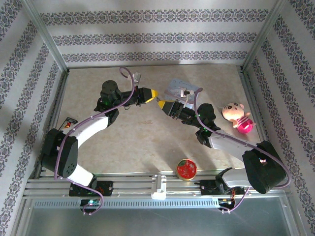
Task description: Unlock a padlock with a key
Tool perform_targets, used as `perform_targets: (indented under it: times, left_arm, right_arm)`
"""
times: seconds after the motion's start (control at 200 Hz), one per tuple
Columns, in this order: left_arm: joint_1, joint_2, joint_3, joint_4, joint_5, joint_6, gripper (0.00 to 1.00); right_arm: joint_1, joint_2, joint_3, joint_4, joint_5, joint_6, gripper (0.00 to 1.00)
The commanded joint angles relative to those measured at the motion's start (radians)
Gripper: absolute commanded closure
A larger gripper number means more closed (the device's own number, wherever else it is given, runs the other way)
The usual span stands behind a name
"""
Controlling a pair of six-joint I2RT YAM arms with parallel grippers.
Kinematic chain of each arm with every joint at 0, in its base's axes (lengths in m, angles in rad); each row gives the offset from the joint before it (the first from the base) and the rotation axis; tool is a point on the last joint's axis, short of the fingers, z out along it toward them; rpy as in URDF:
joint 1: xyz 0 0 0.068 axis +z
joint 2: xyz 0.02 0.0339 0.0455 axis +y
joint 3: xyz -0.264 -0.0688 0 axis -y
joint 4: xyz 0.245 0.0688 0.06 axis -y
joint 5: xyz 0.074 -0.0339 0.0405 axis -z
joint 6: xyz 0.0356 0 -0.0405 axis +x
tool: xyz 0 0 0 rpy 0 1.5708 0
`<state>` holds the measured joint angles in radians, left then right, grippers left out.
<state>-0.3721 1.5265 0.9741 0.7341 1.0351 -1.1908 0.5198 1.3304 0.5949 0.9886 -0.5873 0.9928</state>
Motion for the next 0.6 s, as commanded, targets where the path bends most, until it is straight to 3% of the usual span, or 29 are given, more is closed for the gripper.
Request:
perform_targets:
  times: [0.0, 0.595]
  left_arm:
    - [-0.008, -0.009, -0.002, 0.048, 0.003, 0.003, 1.00]
    - [-0.007, -0.018, 0.002, 0.027, 0.014, 0.010, 1.00]
  right_arm:
    - [0.003, -0.007, 0.010, 0.062, 0.014, -0.001, 0.50]
    - [0.011, 0.057, 0.090, 0.064, -0.017, 0.000, 0.59]
